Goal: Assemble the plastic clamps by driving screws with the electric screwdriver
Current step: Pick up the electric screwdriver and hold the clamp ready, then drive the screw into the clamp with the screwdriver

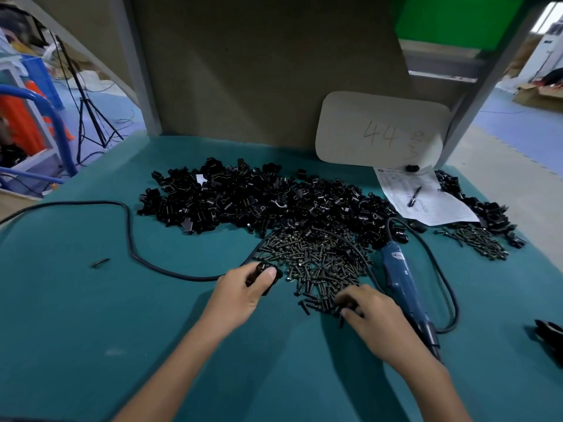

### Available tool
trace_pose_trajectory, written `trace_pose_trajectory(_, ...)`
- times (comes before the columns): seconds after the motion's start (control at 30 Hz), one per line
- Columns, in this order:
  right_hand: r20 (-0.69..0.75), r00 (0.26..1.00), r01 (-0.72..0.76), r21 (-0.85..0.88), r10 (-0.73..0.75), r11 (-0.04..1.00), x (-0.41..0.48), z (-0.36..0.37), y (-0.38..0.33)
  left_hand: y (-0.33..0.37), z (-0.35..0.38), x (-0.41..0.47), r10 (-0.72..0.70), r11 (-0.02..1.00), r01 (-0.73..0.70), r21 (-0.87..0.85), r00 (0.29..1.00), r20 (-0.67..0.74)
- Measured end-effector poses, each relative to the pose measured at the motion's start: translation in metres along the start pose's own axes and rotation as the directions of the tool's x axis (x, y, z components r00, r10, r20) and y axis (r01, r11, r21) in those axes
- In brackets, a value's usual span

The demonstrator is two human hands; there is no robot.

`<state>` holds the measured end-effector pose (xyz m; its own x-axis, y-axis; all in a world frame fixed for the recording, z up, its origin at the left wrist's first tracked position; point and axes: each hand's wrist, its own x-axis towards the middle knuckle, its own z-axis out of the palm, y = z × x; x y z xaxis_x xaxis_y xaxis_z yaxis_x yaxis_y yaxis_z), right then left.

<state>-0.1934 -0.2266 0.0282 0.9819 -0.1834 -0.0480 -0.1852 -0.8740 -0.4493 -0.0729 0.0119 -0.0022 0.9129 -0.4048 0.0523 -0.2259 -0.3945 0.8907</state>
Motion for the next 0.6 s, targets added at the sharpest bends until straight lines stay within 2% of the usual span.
trace_pose_trajectory(0.1,0.016,1.000,0.007,-0.006,-0.007,1.000,-0.004,0.003,0.001,-0.004,0.003,-0.002,0.076,0.992,-0.075,0.101,0.997,-0.003)
trace_pose_trajectory(0.23,0.025,1.000,0.009,-0.030,-0.008,1.000,-0.007,0.008,-0.003,-0.006,0.009,-0.004,0.159,0.979,-0.163,0.123,0.986,0.040)
trace_pose_trajectory(0.6,0.066,0.997,-0.032,-0.063,0.037,0.997,-0.013,0.008,-0.009,-0.012,0.020,-0.014,0.238,0.923,-0.243,0.299,0.970,0.055)
